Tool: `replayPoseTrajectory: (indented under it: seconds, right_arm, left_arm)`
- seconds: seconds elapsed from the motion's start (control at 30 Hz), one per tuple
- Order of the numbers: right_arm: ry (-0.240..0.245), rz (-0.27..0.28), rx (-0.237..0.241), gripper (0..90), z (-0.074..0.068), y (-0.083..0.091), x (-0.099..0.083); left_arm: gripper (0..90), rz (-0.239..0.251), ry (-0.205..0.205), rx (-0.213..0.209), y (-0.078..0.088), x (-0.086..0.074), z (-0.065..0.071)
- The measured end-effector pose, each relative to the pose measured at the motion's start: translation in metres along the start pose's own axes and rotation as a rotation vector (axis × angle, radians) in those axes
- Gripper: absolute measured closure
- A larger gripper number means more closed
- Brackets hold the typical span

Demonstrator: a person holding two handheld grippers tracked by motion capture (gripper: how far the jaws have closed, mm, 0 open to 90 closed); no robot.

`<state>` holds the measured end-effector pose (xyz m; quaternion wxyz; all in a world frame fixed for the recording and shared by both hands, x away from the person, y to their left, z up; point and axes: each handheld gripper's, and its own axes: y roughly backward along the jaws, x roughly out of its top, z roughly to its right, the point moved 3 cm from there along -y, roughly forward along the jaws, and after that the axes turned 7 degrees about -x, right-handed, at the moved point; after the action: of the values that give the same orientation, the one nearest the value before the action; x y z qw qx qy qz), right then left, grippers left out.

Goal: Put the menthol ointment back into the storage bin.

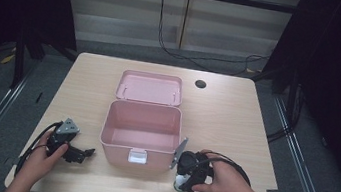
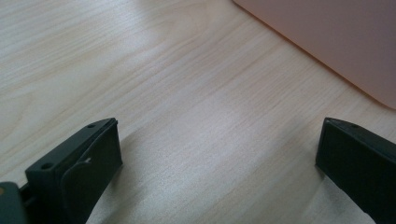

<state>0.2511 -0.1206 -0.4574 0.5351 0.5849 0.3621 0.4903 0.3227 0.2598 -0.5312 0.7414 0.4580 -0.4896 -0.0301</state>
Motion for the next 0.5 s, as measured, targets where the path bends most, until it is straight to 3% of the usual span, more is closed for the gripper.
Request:
replayPoseTrajectory:
  seconds: [0.17,0.5]
  right_arm:
    - [0.022,0.012,0.008,50.6,-0.001,0.0,0.0]
    - [-0.011,0.029,0.017,50.7,0.006,0.025,-0.001]
  left_arm:
    - [0.0,0.0,-0.001,-0.001,0.0,0.0,0.0]
    - [0.0,0.001,0.002,-0.004,0.0,0.0,0.0]
